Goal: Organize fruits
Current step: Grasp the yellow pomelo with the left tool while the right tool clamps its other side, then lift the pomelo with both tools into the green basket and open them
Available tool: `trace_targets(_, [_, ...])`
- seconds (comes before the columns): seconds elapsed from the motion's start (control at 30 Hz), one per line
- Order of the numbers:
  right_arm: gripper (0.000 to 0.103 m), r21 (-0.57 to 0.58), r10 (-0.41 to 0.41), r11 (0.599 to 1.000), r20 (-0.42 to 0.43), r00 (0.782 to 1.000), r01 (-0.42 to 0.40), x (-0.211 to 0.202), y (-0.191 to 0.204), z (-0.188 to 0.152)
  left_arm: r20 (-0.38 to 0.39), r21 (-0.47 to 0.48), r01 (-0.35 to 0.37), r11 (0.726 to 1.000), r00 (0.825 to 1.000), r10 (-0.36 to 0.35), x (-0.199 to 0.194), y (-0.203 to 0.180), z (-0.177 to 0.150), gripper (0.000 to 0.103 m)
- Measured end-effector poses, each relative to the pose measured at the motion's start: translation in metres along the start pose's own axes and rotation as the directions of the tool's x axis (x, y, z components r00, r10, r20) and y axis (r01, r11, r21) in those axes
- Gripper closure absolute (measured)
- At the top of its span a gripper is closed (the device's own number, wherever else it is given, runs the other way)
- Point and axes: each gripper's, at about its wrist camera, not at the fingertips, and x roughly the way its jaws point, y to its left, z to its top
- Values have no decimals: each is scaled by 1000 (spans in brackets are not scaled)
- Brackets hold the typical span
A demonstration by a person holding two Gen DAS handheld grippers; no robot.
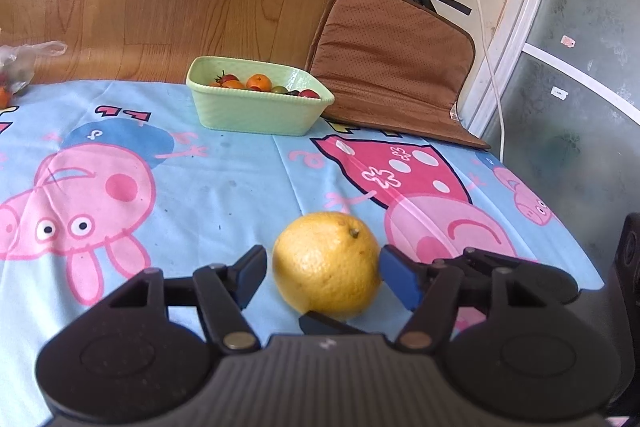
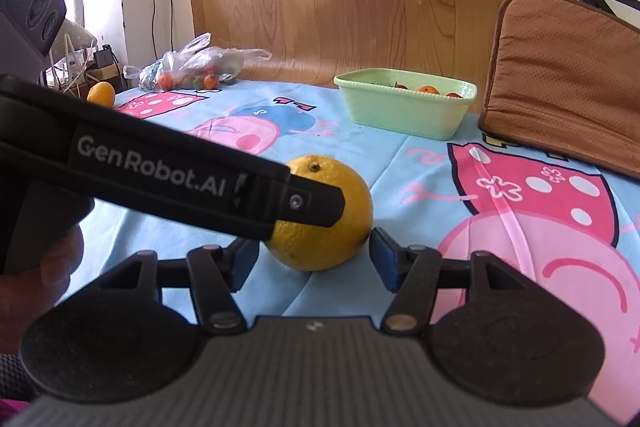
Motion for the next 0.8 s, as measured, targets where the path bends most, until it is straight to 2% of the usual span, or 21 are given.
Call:
trace_targets(0.3, [35,8,-4,1000,-14,1000,4,3,-1,0,17,10,0,1000,1000,0,-2,4,-1,33])
trace_targets(0.6, [33,41,7,999,-28,1000,-6,5,-5,0,30,43,49,998,998,-50,-4,3,-1,31])
trace_targets(0.73, [34,48,11,999,-18,1000,-10,4,-6,0,20,74,44,996,999,-46,2,-3,-4,39])
trace_targets(0.8, [39,47,23,999,-5,1000,-23,2,-6,0,34,92,34,995,999,-37,3,-3,-5,42])
